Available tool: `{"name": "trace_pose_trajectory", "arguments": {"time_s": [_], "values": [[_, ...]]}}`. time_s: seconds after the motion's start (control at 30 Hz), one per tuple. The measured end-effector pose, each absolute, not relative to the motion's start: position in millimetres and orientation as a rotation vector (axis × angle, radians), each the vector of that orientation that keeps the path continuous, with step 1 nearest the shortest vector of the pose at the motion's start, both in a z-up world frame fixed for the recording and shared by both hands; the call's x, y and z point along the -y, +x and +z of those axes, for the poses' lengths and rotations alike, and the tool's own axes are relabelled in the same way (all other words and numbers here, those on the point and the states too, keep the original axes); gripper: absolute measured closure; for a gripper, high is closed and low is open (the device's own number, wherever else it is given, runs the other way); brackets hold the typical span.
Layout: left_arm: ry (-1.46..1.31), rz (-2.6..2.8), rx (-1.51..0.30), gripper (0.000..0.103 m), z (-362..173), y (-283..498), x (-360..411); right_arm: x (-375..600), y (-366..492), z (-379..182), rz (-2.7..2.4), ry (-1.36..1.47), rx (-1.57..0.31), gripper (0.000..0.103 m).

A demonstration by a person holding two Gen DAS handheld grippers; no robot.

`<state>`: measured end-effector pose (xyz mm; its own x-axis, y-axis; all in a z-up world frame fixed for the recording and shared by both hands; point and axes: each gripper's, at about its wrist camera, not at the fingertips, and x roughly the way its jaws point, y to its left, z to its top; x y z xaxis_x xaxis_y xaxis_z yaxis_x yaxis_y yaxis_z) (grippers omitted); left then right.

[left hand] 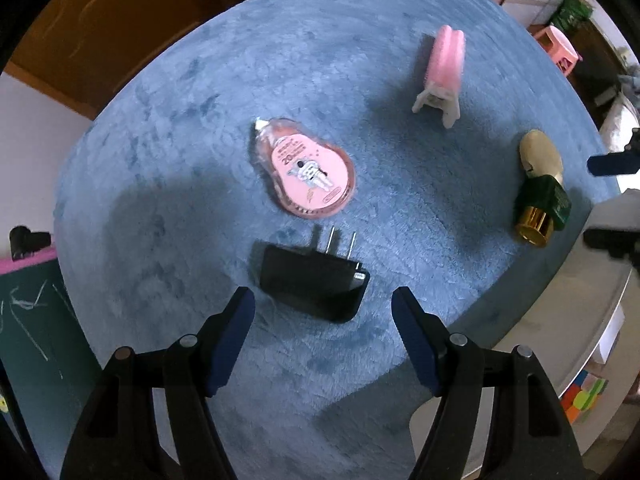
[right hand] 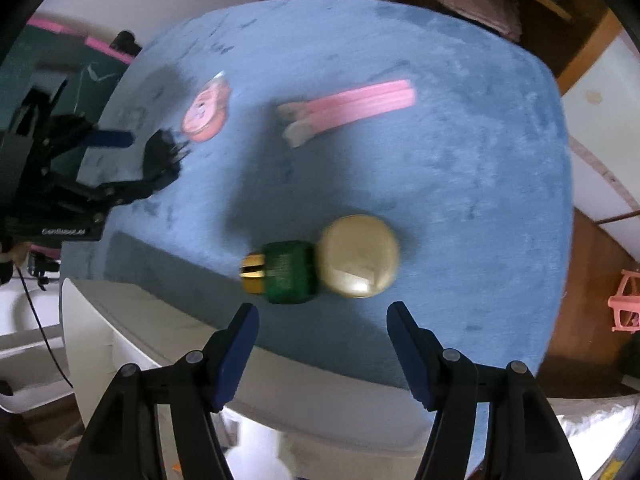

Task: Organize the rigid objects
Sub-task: 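Grasp the black plug adapter with the left tool while the right tool grasps the green jar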

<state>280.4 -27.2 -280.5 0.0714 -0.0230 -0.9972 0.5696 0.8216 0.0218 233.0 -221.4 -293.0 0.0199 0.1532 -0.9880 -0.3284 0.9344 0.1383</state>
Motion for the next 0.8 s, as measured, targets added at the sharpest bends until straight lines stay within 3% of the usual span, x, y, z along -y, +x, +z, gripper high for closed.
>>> {"name": "trace_pose_trajectory", "arguments": {"time_s": [0.3,0.63,0.8], "values": [[0.524,-0.478,-1.444,0.029,-291.3,284.3,32.3,181.5,238.6,-308.3,0.335,-0.24,-1.527,0.036],[0.539,-0.478,-1.454,0.029,-309.4,291.1,36.1,155.8,240.6,-330.2,0.28,-0.319,-1.568,0.059],[0.536,-0.491,-1.425,0.035,-315.3,289.2,36.5,157.2,239.7,-327.6,0.29,-0.271,-1.557,0.06]]}}
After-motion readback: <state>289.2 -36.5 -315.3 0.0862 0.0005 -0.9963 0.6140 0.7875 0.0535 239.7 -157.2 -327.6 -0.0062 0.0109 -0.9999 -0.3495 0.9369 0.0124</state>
